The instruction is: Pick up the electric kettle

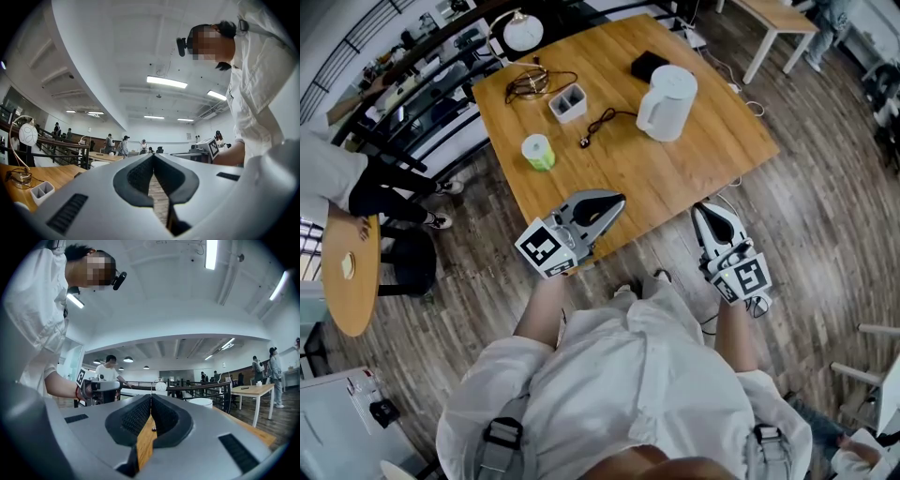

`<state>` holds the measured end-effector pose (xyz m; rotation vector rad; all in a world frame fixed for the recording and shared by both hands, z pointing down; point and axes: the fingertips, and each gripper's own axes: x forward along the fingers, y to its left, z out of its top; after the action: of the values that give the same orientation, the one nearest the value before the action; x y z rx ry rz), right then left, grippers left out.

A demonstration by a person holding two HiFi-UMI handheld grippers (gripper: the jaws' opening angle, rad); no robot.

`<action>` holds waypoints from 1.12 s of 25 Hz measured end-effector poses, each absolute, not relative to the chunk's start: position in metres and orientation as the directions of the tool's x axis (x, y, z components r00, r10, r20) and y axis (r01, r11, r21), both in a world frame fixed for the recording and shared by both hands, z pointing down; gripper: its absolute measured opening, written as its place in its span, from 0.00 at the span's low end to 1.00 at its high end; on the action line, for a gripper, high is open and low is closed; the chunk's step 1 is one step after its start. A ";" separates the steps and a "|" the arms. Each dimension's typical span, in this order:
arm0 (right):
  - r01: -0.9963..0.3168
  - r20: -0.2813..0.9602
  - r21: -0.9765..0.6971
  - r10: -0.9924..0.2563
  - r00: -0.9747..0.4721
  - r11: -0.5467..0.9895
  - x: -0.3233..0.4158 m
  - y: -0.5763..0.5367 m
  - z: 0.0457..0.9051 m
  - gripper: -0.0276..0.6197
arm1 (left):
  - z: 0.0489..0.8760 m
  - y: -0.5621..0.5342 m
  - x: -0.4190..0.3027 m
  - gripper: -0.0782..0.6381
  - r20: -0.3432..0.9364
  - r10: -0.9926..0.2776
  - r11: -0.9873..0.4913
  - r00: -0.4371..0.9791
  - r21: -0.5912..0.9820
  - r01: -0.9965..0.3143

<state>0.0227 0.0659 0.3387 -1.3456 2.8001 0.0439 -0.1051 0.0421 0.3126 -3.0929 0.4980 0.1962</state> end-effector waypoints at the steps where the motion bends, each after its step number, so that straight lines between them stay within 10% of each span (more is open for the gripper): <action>1: -0.780 -0.045 0.011 -0.779 -0.625 0.626 0.024 0.061 0.339 0.06 | 0.314 0.037 -0.104 0.12 -0.119 -0.313 -0.950 0.942 0.015 -0.313; 28: -0.705 -0.002 -0.010 -0.705 -0.709 0.709 0.080 -0.072 0.368 0.06 | 0.343 -0.067 -0.052 0.12 -0.072 -0.428 -0.903 0.901 0.001 -0.429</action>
<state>0.0795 -0.0723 0.3681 -1.1956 2.8988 -0.0126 -0.0519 -0.0667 0.3426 -3.0479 0.6874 0.1108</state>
